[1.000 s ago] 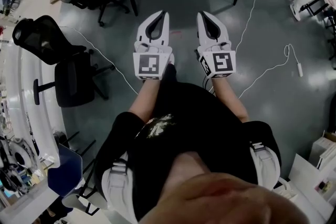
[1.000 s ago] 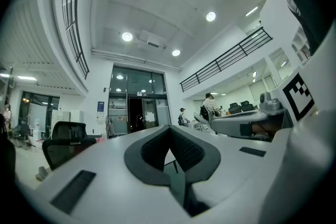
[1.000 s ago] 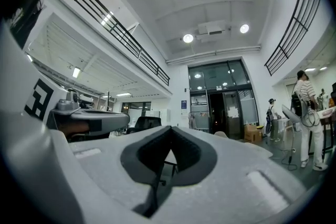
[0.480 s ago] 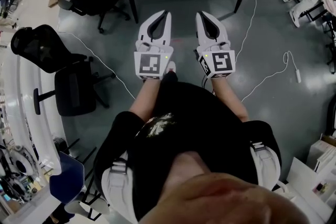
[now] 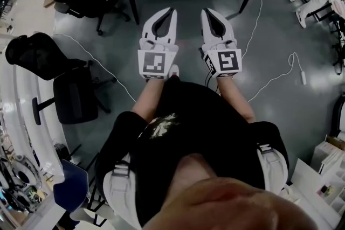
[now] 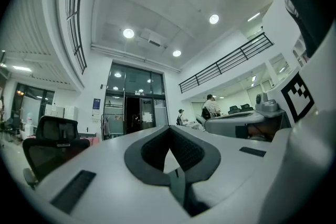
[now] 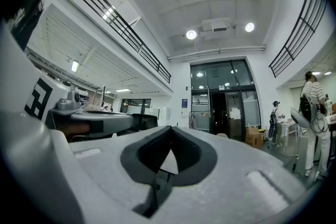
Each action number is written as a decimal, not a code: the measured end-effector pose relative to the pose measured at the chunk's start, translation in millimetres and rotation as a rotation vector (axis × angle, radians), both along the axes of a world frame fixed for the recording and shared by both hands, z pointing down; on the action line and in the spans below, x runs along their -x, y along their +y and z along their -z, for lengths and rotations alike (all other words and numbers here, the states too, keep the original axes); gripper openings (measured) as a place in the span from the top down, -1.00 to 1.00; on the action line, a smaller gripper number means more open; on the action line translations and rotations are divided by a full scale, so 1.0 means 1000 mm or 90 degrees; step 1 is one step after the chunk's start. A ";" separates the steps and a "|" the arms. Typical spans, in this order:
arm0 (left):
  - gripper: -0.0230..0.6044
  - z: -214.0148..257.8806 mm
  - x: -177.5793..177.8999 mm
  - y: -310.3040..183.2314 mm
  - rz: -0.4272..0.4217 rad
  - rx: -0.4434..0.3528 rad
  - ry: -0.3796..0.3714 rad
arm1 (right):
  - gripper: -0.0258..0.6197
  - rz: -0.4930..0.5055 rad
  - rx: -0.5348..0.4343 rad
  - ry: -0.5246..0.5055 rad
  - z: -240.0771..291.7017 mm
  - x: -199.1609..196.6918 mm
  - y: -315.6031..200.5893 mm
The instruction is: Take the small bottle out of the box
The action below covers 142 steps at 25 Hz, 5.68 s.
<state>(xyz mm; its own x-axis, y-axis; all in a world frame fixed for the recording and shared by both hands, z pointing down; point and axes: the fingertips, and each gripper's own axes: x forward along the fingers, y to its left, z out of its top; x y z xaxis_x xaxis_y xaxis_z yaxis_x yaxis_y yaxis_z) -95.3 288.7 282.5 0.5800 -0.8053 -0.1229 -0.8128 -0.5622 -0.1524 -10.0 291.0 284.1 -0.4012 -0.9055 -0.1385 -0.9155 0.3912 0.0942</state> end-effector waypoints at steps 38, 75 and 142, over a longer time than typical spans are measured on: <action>0.89 -0.039 0.025 -0.180 -0.090 0.027 0.016 | 0.93 -0.045 0.038 0.035 -0.042 0.023 -0.170; 0.89 -0.035 -0.038 -0.400 -0.042 0.073 -0.042 | 0.93 -0.014 0.051 -0.013 -0.043 -0.051 -0.401; 0.20 -0.326 -0.142 -0.795 -0.411 0.189 -0.565 | 0.93 -0.008 0.318 -0.052 -0.278 -0.125 -0.771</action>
<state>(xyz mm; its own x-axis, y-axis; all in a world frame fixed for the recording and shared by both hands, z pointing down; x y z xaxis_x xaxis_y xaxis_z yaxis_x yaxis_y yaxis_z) 46.4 -506.7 608.3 0.6845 -0.2535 0.6836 -0.0297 -0.9465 -0.3213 115.1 -480.0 562.1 -0.3961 -0.8735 0.2831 -0.9169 0.3596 -0.1734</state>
